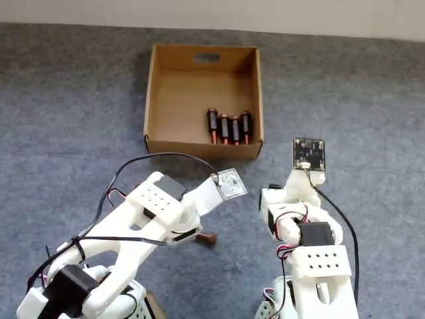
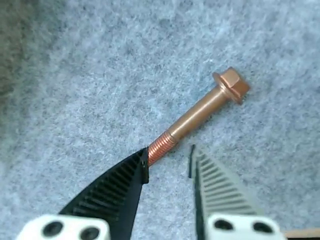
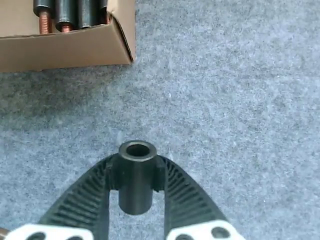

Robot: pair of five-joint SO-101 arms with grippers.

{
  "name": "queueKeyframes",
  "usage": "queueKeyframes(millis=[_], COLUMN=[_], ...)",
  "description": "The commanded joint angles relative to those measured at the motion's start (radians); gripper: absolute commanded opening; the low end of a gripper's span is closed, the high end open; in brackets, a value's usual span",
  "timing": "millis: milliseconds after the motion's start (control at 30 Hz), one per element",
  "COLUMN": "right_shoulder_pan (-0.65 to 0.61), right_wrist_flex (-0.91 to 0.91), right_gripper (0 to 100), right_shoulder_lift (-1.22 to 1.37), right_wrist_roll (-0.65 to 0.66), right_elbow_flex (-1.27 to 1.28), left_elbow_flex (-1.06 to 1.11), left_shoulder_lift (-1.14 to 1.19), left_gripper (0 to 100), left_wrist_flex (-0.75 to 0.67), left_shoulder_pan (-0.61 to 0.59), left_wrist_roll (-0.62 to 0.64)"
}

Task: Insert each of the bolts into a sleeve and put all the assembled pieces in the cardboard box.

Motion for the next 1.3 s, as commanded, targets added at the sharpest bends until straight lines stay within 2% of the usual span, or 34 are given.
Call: queueKeyframes(millis=[0,233,367,500,967,1167,1267], right_shoulder_pan=[-0.005,-0.005,-0.005,-0.005,-0.005,-0.005,-0.005], right_wrist_flex=[-0.018,-0.018,-0.018,-0.018,-0.018,-0.016,-0.015], right_gripper=[0.5,0.5,0.5,0.5,0.5,0.5,0.5], right_shoulder_lift=[-0.018,-0.018,-0.018,-0.018,-0.018,-0.018,-0.018], right_wrist_roll=[-0.008,-0.008,-0.008,-0.008,-0.008,-0.008,-0.008], right_elbow_flex=[-0.005,-0.004,-0.002,-0.002,-0.001,-0.001,-0.001], left_elbow_flex=[-0.041,-0.039,0.005,0.05,0.09,0.128,0.13], left_shoulder_lift=[-0.012,-0.004,-0.002,-0.002,-0.001,-0.001,-0.001], left_gripper=[23,21,21,21,21,5,1], left_wrist_flex=[-0.002,-0.02,-0.095,-0.112,-0.115,-0.115,-0.115], left_shoulder_pan=[0.01,0.01,0.01,0.01,0.012,0.104,0.128], left_wrist_roll=[0.012,-0.005,-0.121,-0.192,-0.199,-0.199,-0.199])
